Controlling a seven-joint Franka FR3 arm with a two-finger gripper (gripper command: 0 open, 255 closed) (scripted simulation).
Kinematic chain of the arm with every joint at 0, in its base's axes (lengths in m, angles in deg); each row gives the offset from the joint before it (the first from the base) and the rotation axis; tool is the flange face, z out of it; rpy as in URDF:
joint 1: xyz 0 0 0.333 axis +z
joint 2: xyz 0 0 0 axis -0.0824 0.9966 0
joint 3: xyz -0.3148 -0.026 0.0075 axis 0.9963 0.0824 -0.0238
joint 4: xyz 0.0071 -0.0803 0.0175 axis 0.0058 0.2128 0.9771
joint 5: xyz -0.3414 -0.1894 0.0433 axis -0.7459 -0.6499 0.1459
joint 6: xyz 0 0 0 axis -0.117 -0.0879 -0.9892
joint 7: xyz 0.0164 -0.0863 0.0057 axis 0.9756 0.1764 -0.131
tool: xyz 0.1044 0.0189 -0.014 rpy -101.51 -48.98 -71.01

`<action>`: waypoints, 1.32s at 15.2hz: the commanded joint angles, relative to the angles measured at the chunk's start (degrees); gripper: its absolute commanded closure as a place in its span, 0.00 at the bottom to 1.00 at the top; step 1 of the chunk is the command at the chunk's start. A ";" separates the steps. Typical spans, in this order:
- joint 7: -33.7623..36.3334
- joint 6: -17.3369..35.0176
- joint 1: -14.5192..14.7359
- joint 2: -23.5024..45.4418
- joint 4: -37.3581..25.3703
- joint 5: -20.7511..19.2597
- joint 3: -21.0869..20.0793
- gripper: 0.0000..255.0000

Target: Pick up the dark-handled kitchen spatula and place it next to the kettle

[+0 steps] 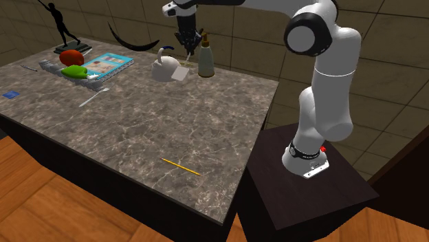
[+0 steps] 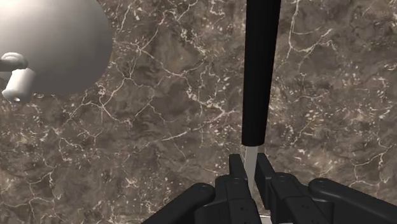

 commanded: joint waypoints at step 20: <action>-11.42 3.84 -12.46 15.86 -9.38 10.14 0.42 1.00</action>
